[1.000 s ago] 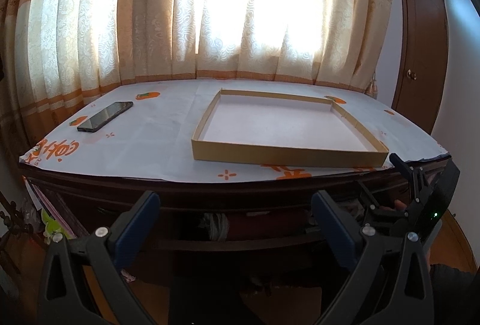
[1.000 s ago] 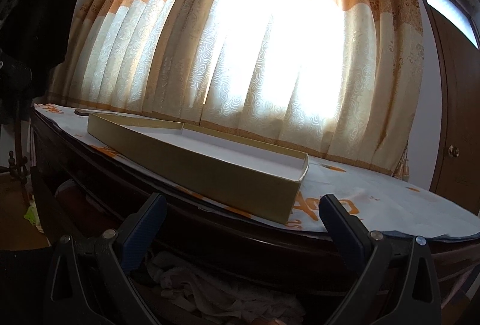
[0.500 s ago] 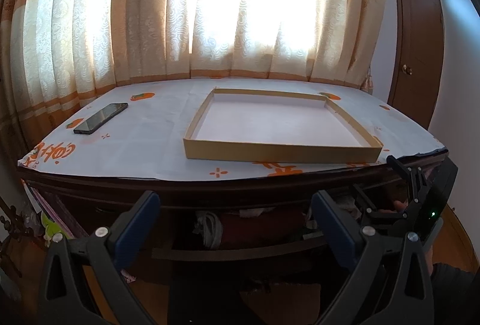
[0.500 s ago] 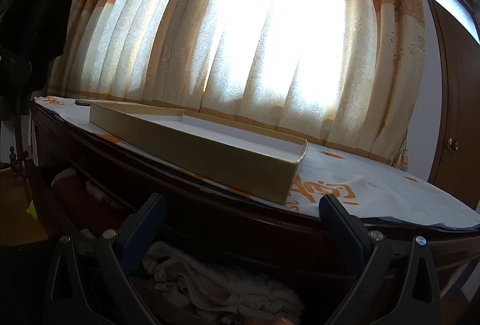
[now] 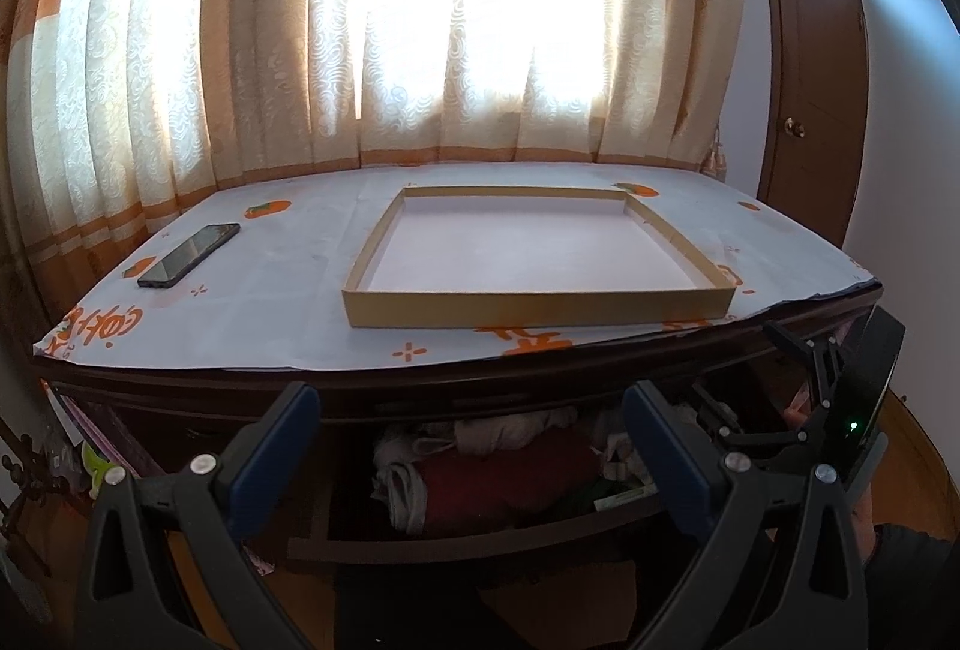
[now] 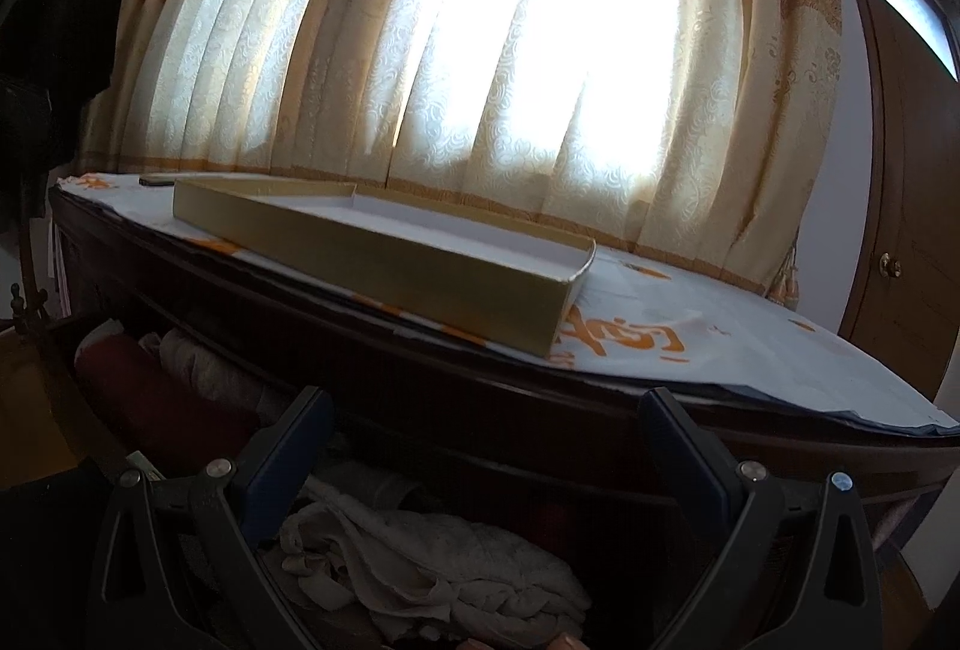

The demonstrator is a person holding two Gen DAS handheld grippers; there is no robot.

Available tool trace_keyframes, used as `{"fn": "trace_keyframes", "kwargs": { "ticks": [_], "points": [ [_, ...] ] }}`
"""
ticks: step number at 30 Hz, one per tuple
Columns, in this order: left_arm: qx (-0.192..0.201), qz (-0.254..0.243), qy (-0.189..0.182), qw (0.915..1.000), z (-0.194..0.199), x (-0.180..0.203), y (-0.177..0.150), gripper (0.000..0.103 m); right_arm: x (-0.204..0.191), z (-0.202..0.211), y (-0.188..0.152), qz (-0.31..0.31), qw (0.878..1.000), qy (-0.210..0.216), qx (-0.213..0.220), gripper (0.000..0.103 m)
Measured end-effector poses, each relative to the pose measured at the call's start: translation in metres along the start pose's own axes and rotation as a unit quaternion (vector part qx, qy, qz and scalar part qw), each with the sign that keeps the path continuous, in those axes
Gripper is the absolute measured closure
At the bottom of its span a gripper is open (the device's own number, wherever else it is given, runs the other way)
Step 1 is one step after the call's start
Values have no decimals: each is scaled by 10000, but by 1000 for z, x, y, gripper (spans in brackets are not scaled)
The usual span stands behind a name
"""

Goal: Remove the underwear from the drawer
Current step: 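Lower both tools toward the open drawer beneath the table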

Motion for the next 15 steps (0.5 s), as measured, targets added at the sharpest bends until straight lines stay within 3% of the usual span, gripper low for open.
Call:
{"fn": "trace_keyframes", "kwargs": {
  "ticks": [15],
  "points": [
    [33,-86,-39,10000,7,9,4,0,1,11,-7,122,9986,126,-494,1]
  ]
}}
Point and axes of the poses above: each gripper's, at about its wrist camera, not at the fingertips, and z roughly against the way its jaws point, x to its right, y to its top, the point moved 6 cm from there along -z, roughly the way its jaws point, and after that the axes turned 5 degrees about -y, right-handed, at the moved point
